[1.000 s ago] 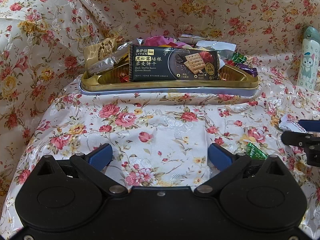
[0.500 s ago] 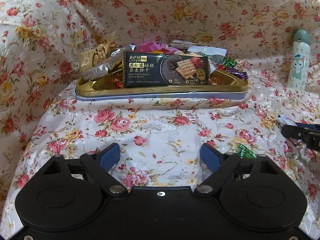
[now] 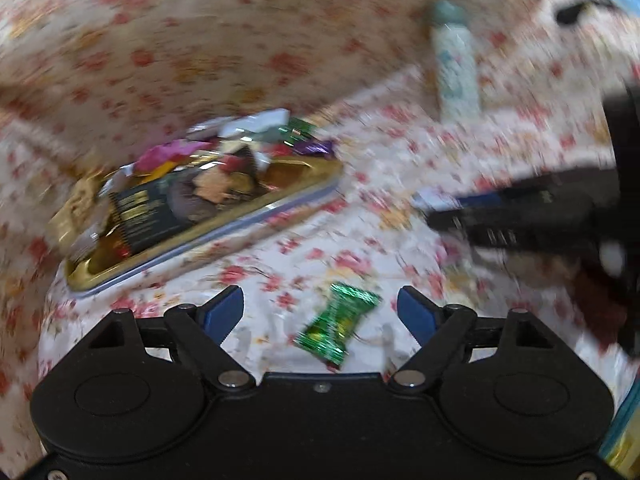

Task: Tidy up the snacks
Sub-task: 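Grasp the green candy with left gripper while right holds the hawthorn pack, then carry the green candy and hawthorn pack over the near gold tray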

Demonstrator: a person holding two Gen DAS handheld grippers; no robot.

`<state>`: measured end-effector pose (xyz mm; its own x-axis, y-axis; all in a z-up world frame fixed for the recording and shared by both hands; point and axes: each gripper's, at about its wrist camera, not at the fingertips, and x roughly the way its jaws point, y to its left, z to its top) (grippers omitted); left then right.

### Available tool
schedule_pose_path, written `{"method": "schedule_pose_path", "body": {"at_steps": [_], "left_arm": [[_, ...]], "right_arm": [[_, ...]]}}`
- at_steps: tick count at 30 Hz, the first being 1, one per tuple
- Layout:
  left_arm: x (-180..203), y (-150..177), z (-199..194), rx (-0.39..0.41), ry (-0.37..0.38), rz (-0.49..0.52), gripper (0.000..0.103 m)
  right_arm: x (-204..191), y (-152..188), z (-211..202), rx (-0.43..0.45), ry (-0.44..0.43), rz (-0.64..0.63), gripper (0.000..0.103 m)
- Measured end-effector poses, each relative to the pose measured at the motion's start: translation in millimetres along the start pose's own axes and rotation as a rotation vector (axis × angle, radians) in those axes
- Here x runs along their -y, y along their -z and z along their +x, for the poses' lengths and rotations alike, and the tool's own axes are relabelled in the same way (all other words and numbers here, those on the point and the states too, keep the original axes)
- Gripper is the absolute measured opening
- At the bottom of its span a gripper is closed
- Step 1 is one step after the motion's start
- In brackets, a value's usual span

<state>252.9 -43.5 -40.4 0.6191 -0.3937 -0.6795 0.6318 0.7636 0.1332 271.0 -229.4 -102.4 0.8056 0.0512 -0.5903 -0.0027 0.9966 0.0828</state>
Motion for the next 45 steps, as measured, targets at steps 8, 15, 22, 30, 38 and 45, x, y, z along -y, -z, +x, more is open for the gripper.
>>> {"method": "schedule_pose_path", "body": {"at_steps": [8, 15, 22, 30, 38, 45], "left_arm": [[2, 5, 23, -0.076, 0.010, -0.061, 0.058], [-10, -1, 31, -0.100, -0.019, -0.224, 0.043], [-18, 2, 29, -0.122, -0.148, -0.300, 0.042], [-19, 0, 31, -0.142, -0.160, -0.329, 0.045], [-23, 0, 32, -0.155, -0.142, -0.367, 0.041], [-30, -3, 32, -0.181, -0.135, -0.422, 0.029]], "right_arm": [[0, 0, 0, 0.000, 0.001, -0.001, 0.022], [0, 0, 0, -0.002, 0.003, -0.004, 0.022], [-2, 0, 0, -0.004, 0.009, -0.013, 0.022], [-5, -1, 1, -0.008, 0.025, -0.041, 0.022], [-9, -1, 1, -0.011, 0.041, -0.070, 0.022], [-18, -1, 1, -0.017, 0.071, -0.125, 0.023]]}}
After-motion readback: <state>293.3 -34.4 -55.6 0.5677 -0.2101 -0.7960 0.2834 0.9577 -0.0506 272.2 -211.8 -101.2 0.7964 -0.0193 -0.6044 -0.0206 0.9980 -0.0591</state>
